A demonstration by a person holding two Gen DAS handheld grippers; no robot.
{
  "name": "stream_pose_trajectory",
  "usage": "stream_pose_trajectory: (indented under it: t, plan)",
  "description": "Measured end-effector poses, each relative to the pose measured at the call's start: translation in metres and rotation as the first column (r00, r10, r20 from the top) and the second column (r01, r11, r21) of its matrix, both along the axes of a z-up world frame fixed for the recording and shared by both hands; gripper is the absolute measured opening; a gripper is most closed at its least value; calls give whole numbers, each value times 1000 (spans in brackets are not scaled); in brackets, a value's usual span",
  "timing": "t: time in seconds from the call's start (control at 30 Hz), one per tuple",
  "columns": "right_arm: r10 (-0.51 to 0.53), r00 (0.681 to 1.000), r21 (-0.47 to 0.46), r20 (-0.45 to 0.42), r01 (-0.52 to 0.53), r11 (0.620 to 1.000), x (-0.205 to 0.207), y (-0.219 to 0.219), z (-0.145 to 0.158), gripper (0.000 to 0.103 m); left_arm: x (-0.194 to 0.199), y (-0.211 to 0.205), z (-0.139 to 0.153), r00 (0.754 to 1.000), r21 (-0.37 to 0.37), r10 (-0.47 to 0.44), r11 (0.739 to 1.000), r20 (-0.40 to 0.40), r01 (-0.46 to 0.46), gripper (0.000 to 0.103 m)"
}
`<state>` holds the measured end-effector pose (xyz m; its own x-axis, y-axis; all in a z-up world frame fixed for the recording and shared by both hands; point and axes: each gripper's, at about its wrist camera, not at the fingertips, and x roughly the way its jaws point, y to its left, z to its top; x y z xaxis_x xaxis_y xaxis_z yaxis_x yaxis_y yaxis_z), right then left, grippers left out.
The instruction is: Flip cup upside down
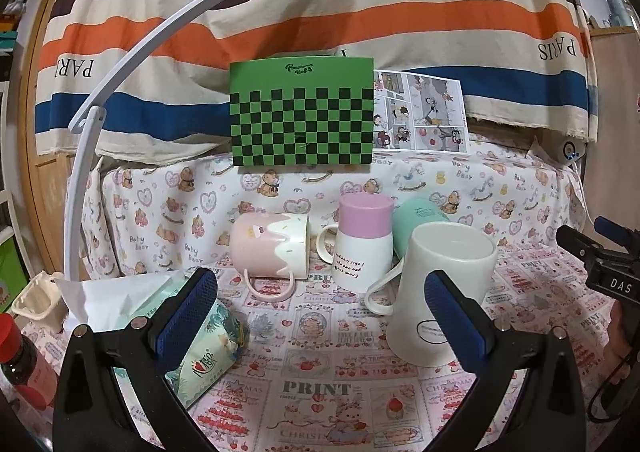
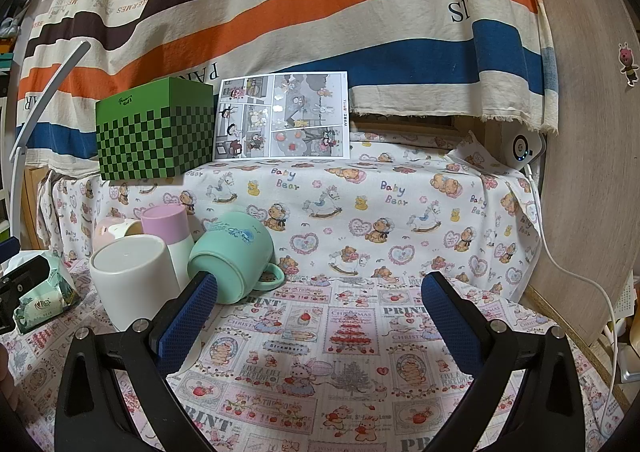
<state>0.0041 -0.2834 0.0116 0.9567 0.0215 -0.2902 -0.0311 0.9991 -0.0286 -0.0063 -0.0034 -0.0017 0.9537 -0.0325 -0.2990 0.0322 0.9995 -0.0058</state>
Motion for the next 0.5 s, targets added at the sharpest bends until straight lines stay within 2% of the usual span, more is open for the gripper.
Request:
stream_pose_trajectory:
  t: [0.5]
  plan:
    - [0,1000,0,0,0,1000,0,0,0,103,-2,1,1,1000,6,-4,1000,4,4,103]
